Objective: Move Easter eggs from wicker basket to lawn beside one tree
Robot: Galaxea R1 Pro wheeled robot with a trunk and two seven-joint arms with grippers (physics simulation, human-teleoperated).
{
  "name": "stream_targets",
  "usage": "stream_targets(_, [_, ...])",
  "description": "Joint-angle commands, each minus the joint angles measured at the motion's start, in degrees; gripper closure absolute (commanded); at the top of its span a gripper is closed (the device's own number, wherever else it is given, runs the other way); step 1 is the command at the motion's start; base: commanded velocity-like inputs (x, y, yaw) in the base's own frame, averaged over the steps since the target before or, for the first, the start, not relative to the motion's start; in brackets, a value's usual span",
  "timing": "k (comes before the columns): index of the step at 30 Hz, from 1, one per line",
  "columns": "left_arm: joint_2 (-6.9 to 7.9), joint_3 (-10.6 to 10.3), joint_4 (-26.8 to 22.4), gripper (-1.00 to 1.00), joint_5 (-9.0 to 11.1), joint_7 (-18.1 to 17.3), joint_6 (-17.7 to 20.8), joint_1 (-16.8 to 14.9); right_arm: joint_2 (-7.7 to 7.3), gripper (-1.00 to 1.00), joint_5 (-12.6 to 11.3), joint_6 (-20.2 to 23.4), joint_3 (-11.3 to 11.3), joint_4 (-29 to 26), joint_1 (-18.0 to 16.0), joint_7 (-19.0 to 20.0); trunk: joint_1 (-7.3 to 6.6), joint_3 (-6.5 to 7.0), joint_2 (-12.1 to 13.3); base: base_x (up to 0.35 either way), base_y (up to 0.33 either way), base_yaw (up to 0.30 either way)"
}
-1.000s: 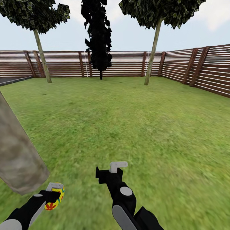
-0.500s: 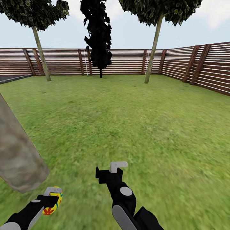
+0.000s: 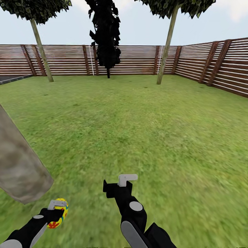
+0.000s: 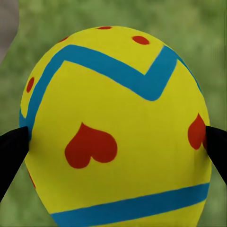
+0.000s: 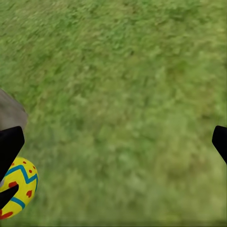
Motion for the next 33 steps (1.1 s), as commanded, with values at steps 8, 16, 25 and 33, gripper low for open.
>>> stream_targets(8, [0.03, -0.3, -0.1, 1.0, 0.6, -0.1, -2.1, 0.0, 0.0, -1.0, -0.4, 0.2, 0.1, -0.1, -0.1, -0.5, 0.11, -1.17, -0.1, 0.0, 0.0, 0.0])
stream_targets(16, [0.02, -0.3, -0.1, 1.0, 0.6, -0.1, -3.0, 0.1, 0.0, -1.0, -0.4, 0.3, 0.1, -0.1, -0.1, -0.5, 0.32, -2.94, -0.2, 0.0, 0.0, 0.0])
stream_targets(25, [0.03, -0.3, -0.2, 1.0, 0.6, -0.1, -4.6, 0.1, 0.0, -1.0, -0.4, 0.2, 0.1, -0.1, -0.1, -0.5, 0.55, -4.93, -0.3, 0.0, 0.0, 0.0])
stream_targets(33, [-0.03, -0.3, -0.6, 1.0, 0.6, -0.1, -4.7, 0.1, 0.0, -1.0, -0.4, 0.2, 1.0, -0.1, -0.1, -0.5, 0.66, -5.82, -0.4, 0.0, 0.0, 0.0])
